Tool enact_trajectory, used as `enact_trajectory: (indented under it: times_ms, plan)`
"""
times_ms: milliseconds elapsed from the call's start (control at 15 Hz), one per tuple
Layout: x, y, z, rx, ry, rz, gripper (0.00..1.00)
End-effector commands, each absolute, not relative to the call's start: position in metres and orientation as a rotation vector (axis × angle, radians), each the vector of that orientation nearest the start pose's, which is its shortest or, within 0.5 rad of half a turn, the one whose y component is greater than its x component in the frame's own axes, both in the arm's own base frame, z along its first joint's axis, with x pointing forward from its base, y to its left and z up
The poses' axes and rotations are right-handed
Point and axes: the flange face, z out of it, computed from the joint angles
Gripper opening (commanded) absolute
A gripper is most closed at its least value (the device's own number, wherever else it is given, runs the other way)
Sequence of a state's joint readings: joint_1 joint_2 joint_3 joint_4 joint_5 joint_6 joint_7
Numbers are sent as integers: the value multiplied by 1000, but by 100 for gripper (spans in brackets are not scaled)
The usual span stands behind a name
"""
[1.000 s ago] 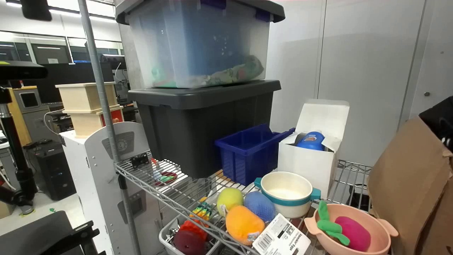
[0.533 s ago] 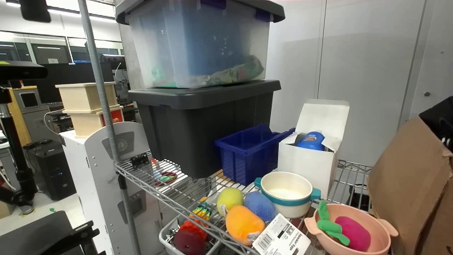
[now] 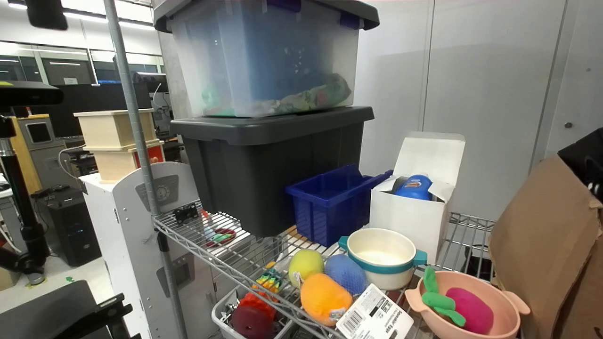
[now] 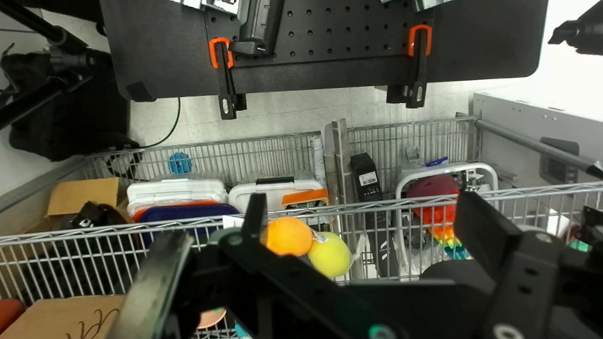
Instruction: Move the pink plushie from the peach bowl to the blue bowl
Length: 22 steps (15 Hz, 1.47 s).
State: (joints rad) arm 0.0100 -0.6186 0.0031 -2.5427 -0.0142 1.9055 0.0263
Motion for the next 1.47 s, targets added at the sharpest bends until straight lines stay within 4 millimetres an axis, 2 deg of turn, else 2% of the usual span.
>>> enact_trajectory:
  times_ms: [0,400,600,1067,1400]
  plan:
    - [359,4,475,-3157,14,30,100]
    - [359,4,475,-3157,14,30,100]
    - [375,8,473,-3150,84,42,100]
    - [431,3,472,-3132,216,5,100]
    - [482,-16,453,-3132,245,-4,100]
